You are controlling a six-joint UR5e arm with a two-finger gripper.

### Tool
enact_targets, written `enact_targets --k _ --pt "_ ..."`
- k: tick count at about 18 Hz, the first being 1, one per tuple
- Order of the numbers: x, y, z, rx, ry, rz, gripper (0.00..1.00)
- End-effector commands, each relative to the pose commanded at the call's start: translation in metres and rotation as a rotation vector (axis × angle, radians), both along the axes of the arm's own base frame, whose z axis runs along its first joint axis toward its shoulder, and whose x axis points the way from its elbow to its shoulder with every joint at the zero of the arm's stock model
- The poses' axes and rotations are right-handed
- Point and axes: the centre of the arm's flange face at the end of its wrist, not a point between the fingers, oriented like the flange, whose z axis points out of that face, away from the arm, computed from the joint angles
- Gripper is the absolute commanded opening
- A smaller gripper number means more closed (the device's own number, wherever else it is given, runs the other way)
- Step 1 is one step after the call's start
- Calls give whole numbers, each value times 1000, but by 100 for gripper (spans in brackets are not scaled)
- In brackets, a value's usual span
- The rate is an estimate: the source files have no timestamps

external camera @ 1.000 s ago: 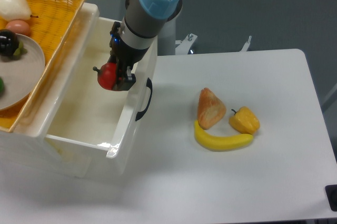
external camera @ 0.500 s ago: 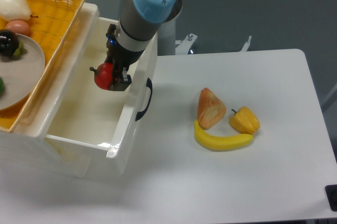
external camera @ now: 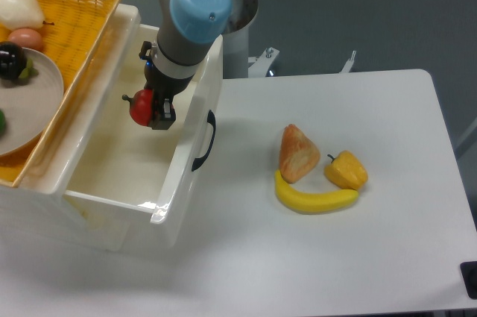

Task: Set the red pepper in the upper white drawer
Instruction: 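Carry the red pepper deeper over the open white drawer, then lower the red pepper onto the drawer floor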

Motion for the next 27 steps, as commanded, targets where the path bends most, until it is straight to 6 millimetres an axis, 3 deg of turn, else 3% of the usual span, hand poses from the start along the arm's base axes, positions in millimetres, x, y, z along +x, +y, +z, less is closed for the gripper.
enact_targets --k 5,8,27 --pt "0 2 -3 -5 -4 -2 72" --pt "12 8 -6 -13 -7 -18 75" --pt "15 11 -13 -27 -18 -23 80"
